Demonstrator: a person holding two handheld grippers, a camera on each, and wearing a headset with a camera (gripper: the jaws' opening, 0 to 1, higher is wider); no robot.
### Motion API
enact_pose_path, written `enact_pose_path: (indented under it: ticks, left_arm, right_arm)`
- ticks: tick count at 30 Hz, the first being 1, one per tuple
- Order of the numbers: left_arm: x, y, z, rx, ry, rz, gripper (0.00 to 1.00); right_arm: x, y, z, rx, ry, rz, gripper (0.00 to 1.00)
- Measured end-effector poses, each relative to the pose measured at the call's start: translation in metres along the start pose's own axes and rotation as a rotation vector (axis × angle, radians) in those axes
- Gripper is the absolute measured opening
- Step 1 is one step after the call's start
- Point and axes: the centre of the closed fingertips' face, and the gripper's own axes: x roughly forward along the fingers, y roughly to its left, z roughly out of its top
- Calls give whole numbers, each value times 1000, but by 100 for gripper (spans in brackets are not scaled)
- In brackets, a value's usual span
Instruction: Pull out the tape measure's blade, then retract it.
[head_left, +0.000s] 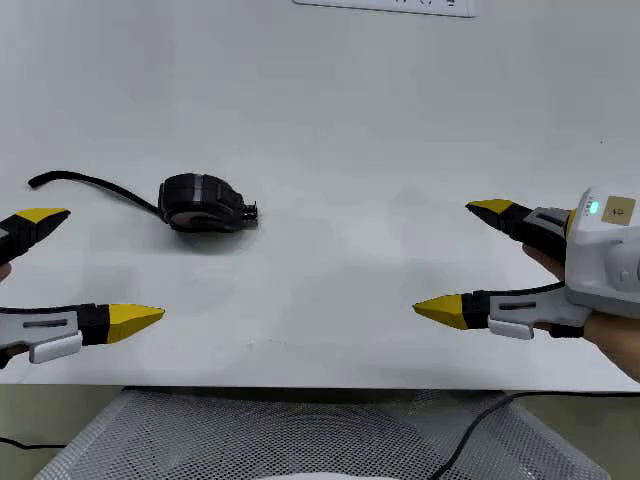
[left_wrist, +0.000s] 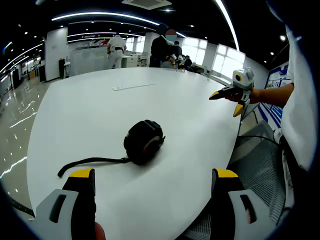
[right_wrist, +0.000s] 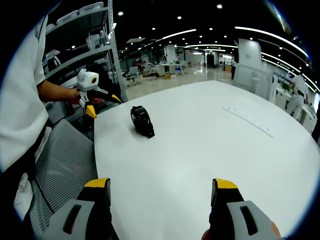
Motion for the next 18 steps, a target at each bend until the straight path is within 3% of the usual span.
enact_pose_path:
  ticks: [18]
  left_arm:
    - [5, 3, 4, 9, 0, -8, 91]
  right_arm:
    - [0, -4, -2, -7, 2, -12, 82]
